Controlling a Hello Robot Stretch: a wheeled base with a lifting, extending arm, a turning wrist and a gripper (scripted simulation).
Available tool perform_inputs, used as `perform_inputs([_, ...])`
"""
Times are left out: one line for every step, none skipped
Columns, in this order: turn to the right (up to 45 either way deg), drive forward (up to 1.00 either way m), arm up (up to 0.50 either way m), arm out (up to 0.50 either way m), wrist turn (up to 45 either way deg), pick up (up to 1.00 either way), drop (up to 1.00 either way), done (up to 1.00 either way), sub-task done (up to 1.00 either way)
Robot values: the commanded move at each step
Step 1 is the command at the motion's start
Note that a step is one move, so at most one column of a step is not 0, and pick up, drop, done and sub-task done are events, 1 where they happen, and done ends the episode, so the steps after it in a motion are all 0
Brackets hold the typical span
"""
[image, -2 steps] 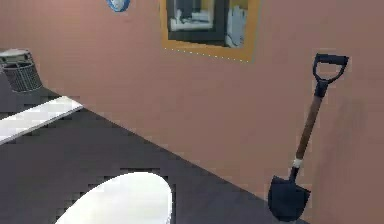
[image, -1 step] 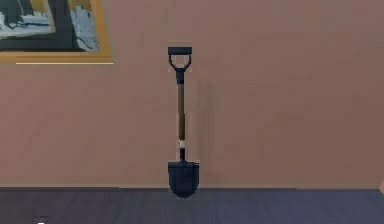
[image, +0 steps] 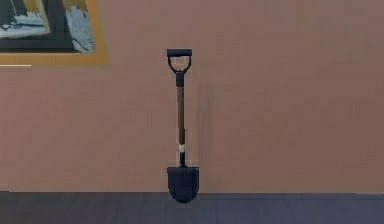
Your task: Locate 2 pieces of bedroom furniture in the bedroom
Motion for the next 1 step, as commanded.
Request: perform_inputs([-9.0, 0.00, 0.00, 0.00, 0.0, 0.00, 0.00, 0.00, 0.00])
